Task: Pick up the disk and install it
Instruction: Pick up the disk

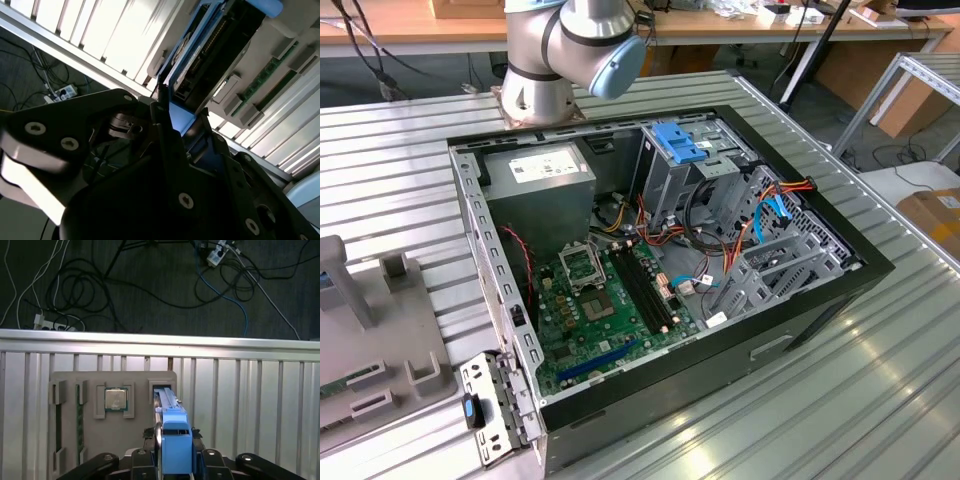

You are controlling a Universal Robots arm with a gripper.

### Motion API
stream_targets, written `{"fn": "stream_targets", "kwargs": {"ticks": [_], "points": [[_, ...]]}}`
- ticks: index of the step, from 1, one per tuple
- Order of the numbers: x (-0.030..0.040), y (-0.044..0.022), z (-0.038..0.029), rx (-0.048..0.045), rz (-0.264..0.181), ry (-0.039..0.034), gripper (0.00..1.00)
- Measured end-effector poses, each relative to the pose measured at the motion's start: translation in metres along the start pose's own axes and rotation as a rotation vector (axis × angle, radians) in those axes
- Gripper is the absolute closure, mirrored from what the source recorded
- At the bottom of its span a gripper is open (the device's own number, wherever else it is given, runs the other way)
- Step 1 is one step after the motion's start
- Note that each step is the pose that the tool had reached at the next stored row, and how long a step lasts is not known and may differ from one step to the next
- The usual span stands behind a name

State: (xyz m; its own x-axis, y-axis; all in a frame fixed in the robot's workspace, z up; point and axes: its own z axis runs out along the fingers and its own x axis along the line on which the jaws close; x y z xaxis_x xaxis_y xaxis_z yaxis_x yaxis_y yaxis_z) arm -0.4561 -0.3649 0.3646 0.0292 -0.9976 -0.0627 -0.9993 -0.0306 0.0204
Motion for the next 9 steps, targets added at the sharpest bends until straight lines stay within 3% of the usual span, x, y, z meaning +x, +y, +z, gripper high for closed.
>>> {"fn": "stream_targets", "kwargs": {"ticks": [3,8,9], "points": [[-0.0006,0.0002,-0.0089,-0.0001,0.0,0.0,0.63],[-0.0006,0.0002,-0.0101,0.0,0.0,0.0,0.63],[-0.0008,0.0002,-0.0135,-0.0003,0.0,0.0001,0.63]]}}
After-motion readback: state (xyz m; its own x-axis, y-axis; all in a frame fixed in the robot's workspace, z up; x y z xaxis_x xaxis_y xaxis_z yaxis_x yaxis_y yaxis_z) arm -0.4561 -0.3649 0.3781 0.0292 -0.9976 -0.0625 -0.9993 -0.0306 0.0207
